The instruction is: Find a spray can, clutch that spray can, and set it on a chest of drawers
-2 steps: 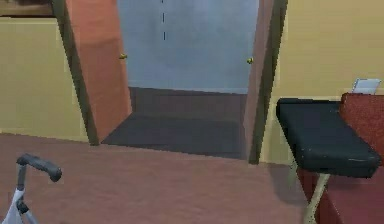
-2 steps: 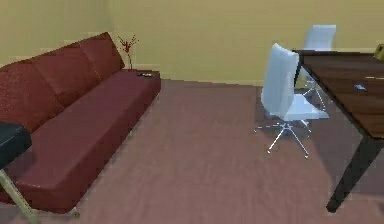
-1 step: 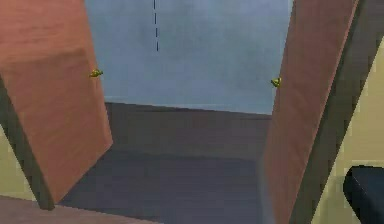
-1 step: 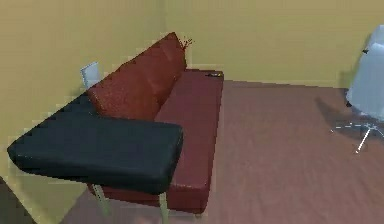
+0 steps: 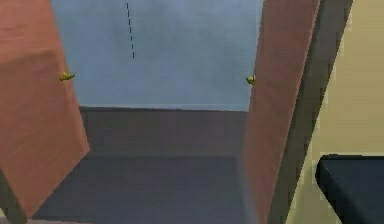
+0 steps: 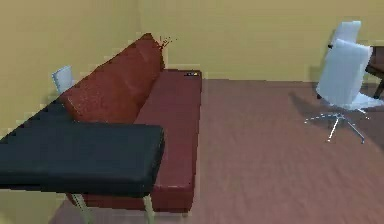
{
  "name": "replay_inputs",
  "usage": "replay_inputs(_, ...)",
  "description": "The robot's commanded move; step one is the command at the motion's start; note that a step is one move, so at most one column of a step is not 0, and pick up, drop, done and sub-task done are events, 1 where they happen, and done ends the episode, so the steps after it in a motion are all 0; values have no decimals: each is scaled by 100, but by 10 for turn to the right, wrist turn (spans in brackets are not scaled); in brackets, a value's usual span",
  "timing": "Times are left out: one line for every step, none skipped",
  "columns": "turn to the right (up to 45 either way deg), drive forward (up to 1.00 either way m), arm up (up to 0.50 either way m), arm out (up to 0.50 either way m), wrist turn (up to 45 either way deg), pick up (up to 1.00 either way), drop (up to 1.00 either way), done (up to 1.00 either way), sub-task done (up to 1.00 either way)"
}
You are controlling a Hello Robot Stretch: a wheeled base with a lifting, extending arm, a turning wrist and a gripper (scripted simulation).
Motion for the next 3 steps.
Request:
replay_inputs(0, 100, 0, 0, 0, 0, 0, 0, 0)
replay_inputs(30, 0, 0, 0, 0, 0, 0, 0, 0)
replay_inputs(0, 100, 0, 0, 0, 0, 0, 0, 0)
